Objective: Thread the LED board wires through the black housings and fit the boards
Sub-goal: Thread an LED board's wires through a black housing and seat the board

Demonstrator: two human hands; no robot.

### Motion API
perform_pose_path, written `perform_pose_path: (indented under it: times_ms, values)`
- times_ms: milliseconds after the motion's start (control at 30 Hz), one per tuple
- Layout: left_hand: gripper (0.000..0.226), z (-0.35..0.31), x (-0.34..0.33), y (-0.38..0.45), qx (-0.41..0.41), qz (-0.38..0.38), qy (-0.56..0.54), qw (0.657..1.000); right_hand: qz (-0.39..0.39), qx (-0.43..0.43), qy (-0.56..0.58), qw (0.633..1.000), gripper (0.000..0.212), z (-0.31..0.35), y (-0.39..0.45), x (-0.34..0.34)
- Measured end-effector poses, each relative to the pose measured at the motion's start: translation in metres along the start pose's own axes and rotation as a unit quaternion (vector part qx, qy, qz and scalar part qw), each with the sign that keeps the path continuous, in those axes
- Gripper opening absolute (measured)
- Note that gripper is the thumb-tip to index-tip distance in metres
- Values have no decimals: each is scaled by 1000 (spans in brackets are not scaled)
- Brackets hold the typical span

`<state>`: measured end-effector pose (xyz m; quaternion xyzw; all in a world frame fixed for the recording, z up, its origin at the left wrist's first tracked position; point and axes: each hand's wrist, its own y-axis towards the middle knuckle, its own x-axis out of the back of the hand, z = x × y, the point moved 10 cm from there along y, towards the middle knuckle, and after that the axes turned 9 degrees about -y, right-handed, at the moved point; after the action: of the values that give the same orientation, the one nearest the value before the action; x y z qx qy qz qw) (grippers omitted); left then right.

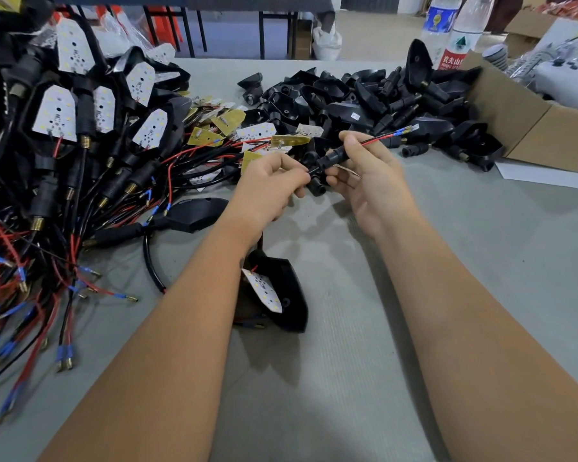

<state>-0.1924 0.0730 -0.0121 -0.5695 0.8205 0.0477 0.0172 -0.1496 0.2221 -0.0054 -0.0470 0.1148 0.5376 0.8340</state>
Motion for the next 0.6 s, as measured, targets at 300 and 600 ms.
perform_pose_path:
  times_ms: [300, 600]
  values:
    - [16, -1, 8, 2, -24, -33, 11, 999, 53, -23, 66, 996, 20, -3, 2, -9]
    - [12, -2, 7, 1, -25, -42, 0, 999, 72, 11, -57, 996, 20, -2, -4, -22]
